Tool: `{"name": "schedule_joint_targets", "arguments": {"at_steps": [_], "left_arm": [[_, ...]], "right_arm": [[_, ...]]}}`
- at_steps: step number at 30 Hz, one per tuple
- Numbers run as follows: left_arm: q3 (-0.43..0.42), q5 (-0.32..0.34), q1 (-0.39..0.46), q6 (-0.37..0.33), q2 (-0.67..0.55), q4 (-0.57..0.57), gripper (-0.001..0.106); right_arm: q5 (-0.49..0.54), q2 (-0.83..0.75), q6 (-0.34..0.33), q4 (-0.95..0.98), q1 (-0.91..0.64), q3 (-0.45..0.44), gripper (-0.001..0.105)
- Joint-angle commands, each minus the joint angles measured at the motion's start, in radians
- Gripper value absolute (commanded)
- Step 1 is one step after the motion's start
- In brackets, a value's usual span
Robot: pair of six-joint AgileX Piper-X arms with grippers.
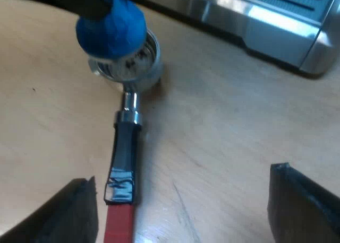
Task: Grind coffee beans and then tamp
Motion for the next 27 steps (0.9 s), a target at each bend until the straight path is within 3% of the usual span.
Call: {"name": "schedule_joint_targets", "arguments": {"at_steps": [1,13,27], "left_arm": [[-0.007,-0.011,-0.006,0.003,-0.005,-0.015,0.0],[-0.007,0.005,-0.006,0.003,-0.005,-0.017,0.0],[-0.007,0.004,-0.006,0.016,-0.005,-0.046,0.0]], "right_arm": [[0.013,-0.005,-0.002,-0.092,-0.003,0.05,0.068],[0.043,-0.001,-0.012,-0.27,-0.003,0.17,0.068],[0.05,-0.001,-0.012,-0.283,-0.003,0.172,0.068]]}}
